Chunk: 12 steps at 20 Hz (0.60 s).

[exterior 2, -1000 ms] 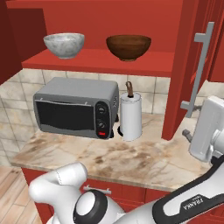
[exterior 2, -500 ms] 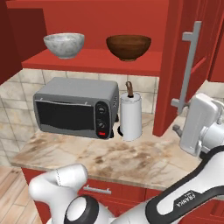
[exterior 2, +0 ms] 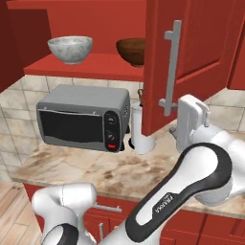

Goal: Open the cabinet. Pick the bowls from the counter and place them in the cabinet. Then close the cabinet.

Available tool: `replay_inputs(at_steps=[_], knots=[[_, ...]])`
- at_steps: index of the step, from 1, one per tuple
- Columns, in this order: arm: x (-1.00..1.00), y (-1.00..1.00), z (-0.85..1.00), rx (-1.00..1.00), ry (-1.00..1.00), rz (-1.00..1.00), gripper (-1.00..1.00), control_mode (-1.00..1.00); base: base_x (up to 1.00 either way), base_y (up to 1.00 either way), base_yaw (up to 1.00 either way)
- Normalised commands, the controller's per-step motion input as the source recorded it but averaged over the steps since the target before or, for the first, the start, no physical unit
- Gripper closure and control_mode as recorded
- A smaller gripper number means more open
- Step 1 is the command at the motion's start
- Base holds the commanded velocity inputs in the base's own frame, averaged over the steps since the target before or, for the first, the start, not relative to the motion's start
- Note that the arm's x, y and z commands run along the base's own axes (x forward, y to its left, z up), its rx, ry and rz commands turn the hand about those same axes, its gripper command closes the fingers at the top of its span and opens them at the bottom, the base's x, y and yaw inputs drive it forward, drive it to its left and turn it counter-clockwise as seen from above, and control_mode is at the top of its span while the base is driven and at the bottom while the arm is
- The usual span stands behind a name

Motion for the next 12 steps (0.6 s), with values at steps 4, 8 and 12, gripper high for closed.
replay_inputs(at_steps=[4, 8, 12], knots=[[0.37, 0.63, 0.09, -0.03, -0.04, -0.44, -1.00, -1.00, 0.00, 0.00, 0.00], [0.37, 0.47, 0.05, -0.03, 0.00, -0.47, -1.00, -1.00, 0.00, 0.00, 0.00], [0.39, 0.20, 0.20, -0.01, 0.04, -0.44, -1.00, -1.00, 0.00, 0.00, 0.00]])
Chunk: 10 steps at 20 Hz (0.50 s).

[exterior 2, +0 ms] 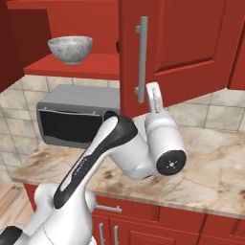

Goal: Open the cabinet. Pick the bowls from the counter and place them in the cabinet. Then close the cabinet.

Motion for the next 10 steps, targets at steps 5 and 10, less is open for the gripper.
replay_inputs(at_steps=[5, 10], knots=[[0.50, 0.00, 0.29, 0.02, 0.21, -0.30, -1.00, -1.00, 0.00, 0.00, 0.00], [0.69, 0.00, 0.14, 0.08, 0.19, -0.18, -1.00, -1.00, 0.00, 0.00, 0.00]])
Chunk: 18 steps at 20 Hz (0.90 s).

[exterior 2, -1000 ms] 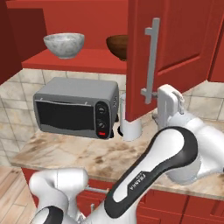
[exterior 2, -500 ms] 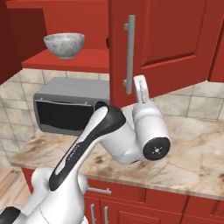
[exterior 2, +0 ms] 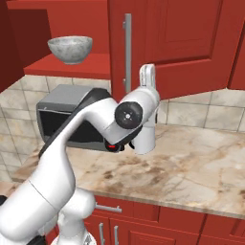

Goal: Open the cabinet. Pick the bowls from the counter and place them in the cabinet. Then close the cabinet.

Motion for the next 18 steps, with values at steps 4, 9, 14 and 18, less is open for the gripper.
replay_inputs(at_steps=[4, 9, 14, 18], knots=[[0.81, -0.06, -0.06, 0.18, 0.06, -0.03, -1.00, -1.00, 0.00, 0.00, 0.00], [0.93, -0.01, -0.48, 0.26, 0.00, 0.00, -1.00, -1.00, 0.00, 0.00, 0.00], [0.93, 0.02, -0.81, 0.24, -0.11, 0.00, -1.00, -1.00, 0.00, 0.00, 0.00], [1.00, 0.07, -0.01, 0.03, -0.20, 0.00, -1.00, -1.00, 0.00, 0.00, 0.00]])
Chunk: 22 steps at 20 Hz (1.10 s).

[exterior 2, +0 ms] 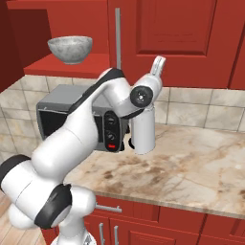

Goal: Open the cabinet. Pick the bowls from the counter and place them in the cabinet. Then close the cabinet.

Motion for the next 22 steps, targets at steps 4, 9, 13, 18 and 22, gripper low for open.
replay_inputs(at_steps=[4, 9, 13, 18, 22], knots=[[1.00, 0.08, 0.00, 0.00, -0.07, 0.00, -1.00, -1.00, 0.00, 0.00, 0.00], [0.99, 0.01, -0.02, 0.01, 0.00, 0.00, -1.00, -1.00, 0.00, 0.00, 0.00], [0.39, 0.01, 0.00, 0.04, 0.22, 0.00, -1.00, -1.00, 0.00, 0.00, 0.00], [-0.37, 0.20, 0.04, 0.01, 0.20, 0.00, -1.00, -1.00, 0.00, 0.00, 0.00], [-0.64, 0.25, 0.10, -0.02, 0.30, 0.00, -1.00, -1.00, 0.00, 0.00, 0.00]])
